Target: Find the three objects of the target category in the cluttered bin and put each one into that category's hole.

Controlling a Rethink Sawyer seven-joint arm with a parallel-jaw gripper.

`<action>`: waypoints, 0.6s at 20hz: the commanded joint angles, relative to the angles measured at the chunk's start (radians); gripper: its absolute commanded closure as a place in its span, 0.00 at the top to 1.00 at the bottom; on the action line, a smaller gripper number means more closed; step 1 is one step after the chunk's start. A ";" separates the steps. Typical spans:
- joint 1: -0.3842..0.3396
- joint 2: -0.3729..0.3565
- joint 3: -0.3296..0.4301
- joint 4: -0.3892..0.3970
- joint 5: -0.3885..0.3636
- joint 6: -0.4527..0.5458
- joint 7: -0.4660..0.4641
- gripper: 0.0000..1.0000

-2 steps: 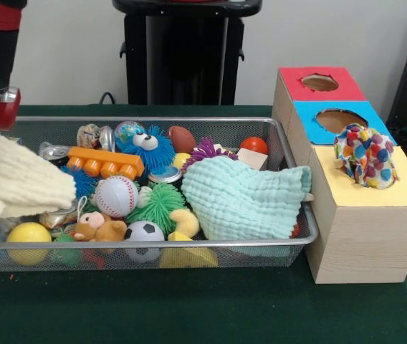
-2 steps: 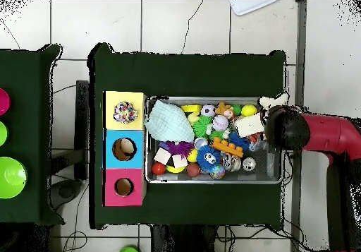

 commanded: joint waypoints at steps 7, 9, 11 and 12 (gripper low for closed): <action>0.030 0.004 0.075 0.020 0.004 0.167 -0.246 1.00; 0.043 -0.005 0.071 0.036 0.018 0.174 -0.213 1.00; 0.054 -0.016 0.066 0.054 0.037 0.184 -0.177 1.00; 0.063 -0.024 0.061 0.064 0.047 0.190 -0.155 1.00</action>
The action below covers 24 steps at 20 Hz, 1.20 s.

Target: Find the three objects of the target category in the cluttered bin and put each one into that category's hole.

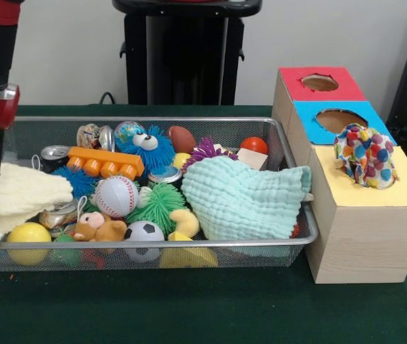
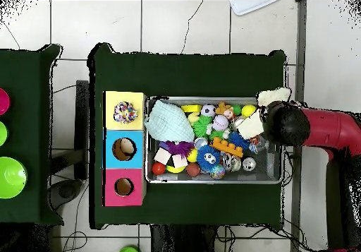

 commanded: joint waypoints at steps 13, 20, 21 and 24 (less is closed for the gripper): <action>0.207 -0.091 -0.037 0.226 0.205 0.127 0.163 1.00; 0.253 -0.096 -0.069 0.229 0.277 0.120 0.173 1.00; 0.257 -0.090 -0.072 0.227 0.285 0.112 0.175 1.00; 0.266 -0.081 -0.078 0.223 0.302 0.096 0.167 1.00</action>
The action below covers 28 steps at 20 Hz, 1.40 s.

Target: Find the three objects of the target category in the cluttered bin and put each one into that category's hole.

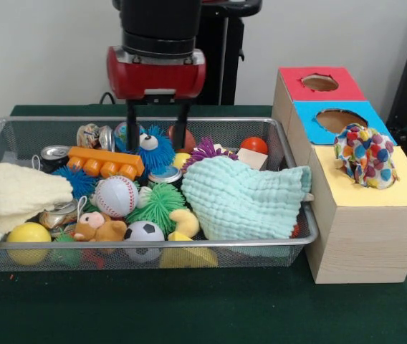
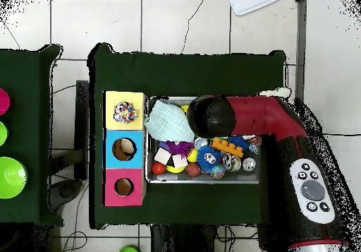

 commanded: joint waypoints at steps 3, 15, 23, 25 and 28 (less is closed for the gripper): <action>0.016 0.034 -0.057 0.076 0.057 0.048 0.151 1.00; 0.008 0.148 -0.049 0.063 0.055 -0.122 0.170 1.00; -0.026 0.195 0.006 0.101 0.152 -0.143 0.157 1.00; -0.049 0.202 0.042 0.125 0.205 -0.110 0.146 1.00; -0.039 0.199 0.038 0.130 0.243 -0.074 0.143 1.00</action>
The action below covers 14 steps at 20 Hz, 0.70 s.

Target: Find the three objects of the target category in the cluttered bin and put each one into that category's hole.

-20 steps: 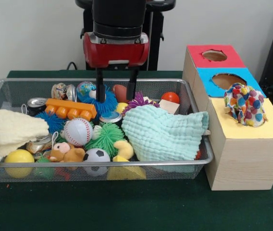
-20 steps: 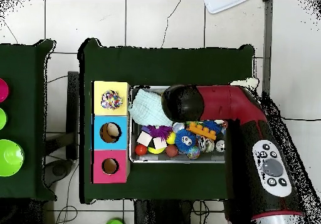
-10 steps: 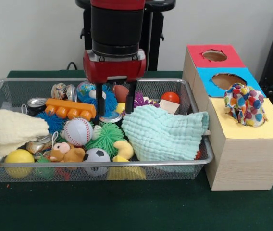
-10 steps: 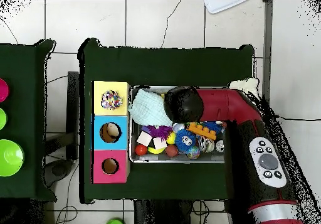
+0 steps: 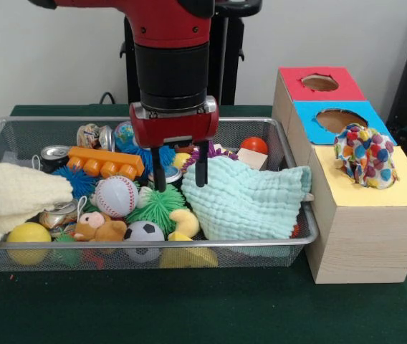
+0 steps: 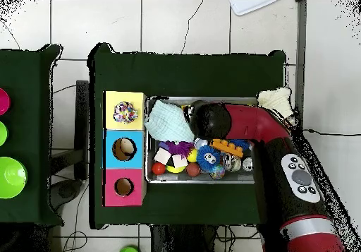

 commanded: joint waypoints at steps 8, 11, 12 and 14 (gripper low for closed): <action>-0.008 0.055 0.057 0.120 0.182 0.078 0.141 1.00; 0.039 0.073 0.004 0.084 0.145 0.012 0.156 1.00; 0.063 0.084 -0.025 0.063 0.119 -0.019 0.165 1.00; 0.100 0.120 -0.069 0.021 0.092 -0.069 0.191 1.00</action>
